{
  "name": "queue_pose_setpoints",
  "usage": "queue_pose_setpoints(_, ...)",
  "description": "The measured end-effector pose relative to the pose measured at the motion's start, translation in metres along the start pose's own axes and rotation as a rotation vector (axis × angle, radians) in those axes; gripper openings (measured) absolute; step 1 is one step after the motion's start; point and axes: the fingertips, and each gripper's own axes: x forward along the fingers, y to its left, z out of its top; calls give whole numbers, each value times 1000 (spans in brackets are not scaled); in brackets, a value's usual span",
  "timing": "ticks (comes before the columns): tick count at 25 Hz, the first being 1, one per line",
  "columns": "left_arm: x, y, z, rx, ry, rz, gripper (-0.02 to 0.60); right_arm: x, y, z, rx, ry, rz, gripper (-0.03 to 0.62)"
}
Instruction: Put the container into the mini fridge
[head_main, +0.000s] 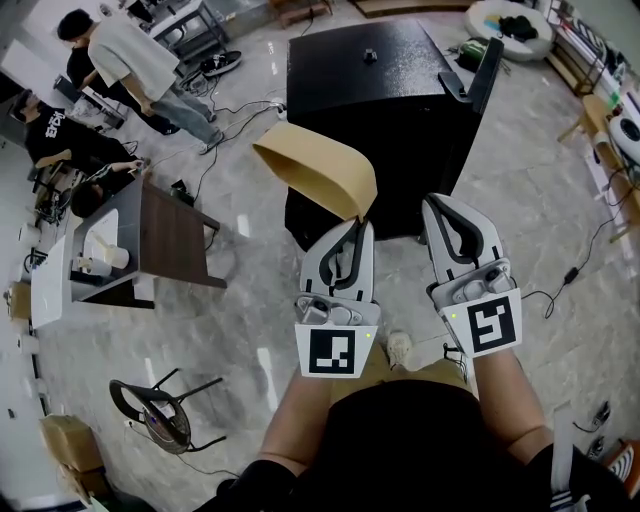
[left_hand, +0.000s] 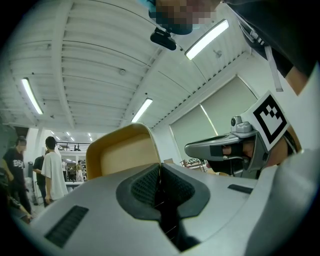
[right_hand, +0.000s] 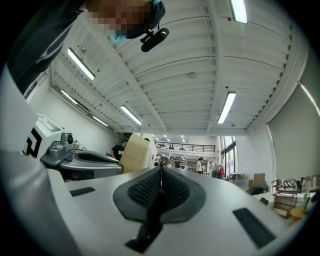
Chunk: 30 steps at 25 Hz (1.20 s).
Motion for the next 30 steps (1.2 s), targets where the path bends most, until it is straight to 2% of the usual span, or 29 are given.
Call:
queue_pose_setpoints(2,5,5,-5,79,30,-37,29,8,-1,-3,-1,7,-10,35)
queue_pose_setpoints(3,8,9,-8,91,32,-44,29,13,-3,-6,-1,14,-16,35)
queue_pose_setpoints(12,45,63,-35,47,30,-90,29,72,-14,-32,-22,78,-88,35)
queue_pose_setpoints(19,56,99,-63,35,43,-143,29,103,-3,-58,-63,133,-122,35)
queue_pose_setpoints(24,60,106,-73,42,30,-188,29,103,0,-69,-81,162,-163,35)
queue_pose_setpoints(30,64,90,-86,44,54,-247,29,95,-5,-78,-57,172,-192,35)
